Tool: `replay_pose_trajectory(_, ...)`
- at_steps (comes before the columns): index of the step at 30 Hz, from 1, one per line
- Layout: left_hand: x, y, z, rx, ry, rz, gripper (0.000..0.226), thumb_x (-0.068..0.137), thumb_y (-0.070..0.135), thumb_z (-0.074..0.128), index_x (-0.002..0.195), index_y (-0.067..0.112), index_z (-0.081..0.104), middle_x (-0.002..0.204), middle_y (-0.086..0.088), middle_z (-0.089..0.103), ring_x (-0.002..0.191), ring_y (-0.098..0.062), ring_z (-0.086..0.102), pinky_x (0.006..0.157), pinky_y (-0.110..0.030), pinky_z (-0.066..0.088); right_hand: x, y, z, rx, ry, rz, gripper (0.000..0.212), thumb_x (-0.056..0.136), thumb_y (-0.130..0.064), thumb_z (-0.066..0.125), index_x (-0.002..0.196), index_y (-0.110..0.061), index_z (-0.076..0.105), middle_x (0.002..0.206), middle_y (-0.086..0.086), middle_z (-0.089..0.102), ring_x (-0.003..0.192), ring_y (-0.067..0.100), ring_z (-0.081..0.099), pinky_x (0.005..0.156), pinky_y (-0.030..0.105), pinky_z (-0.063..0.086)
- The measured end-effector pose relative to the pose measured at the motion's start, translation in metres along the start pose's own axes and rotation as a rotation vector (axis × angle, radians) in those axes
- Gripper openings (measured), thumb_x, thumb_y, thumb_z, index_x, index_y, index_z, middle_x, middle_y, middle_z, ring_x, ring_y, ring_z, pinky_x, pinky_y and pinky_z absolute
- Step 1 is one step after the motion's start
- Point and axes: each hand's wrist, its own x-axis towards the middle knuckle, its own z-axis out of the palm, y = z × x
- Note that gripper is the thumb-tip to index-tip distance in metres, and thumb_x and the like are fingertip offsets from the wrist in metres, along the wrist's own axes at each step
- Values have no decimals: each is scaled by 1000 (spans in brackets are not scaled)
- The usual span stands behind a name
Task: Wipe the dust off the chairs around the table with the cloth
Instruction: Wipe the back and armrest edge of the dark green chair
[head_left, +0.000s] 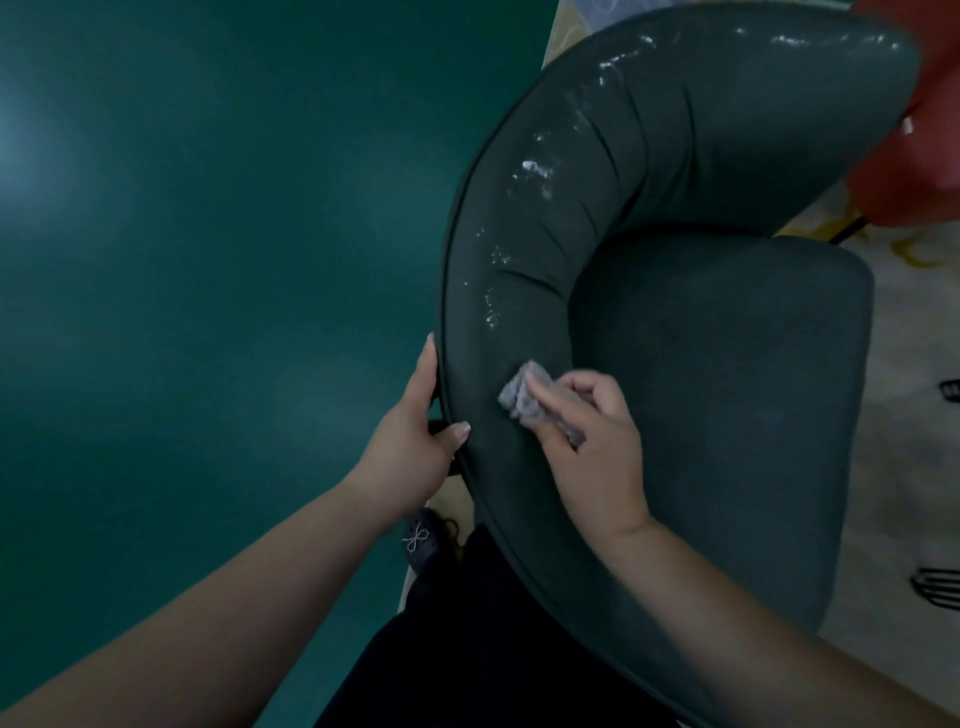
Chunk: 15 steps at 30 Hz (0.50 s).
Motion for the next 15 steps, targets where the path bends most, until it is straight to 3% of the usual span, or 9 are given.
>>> replay_pose_trajectory(4, -1, 3, 0, -28, 11, -17, 87, 95, -1, 50, 146, 57, 9, 145, 24, 40, 108, -15, 62, 90, -45, 54, -14, 0, -8, -24, -28, 0, 36, 83, -2, 69, 111, -23, 70, 101, 0, 51, 96, 11, 56, 84, 21, 48)
replay_pose_trajectory(7, 0, 5, 0, -43, 11, -25, 85, 95, -1, 50, 147, 53, 9, 147, 19, 40, 108, -16, 62, 86, -41, 56, 20, -7, 7, 49, 69, 57, 27, 82, 3, 70, 105, -10, 72, 96, 2, 49, 87, 1, 54, 83, 12, 43)
replay_pose_trajectory(11, 1, 7, 0, -34, 16, -31, 86, 95, 1, 51, 148, 52, 8, 147, 19, 39, 98, -13, 65, 70, -30, 57, 23, -4, 3, 59, 53, 101, 33, 83, 1, 70, 108, -19, 71, 98, 1, 50, 88, 1, 53, 85, 9, 41)
replay_pose_trajectory(15, 2, 6, 2, -17, 38, -24, 87, 94, -1, 51, 147, 53, 8, 148, 19, 38, 95, -13, 65, 69, -30, 55, -20, 4, -18, 13, -44, 15, 36, 83, -2, 70, 110, -26, 69, 100, -6, 51, 94, 8, 56, 85, 14, 45)
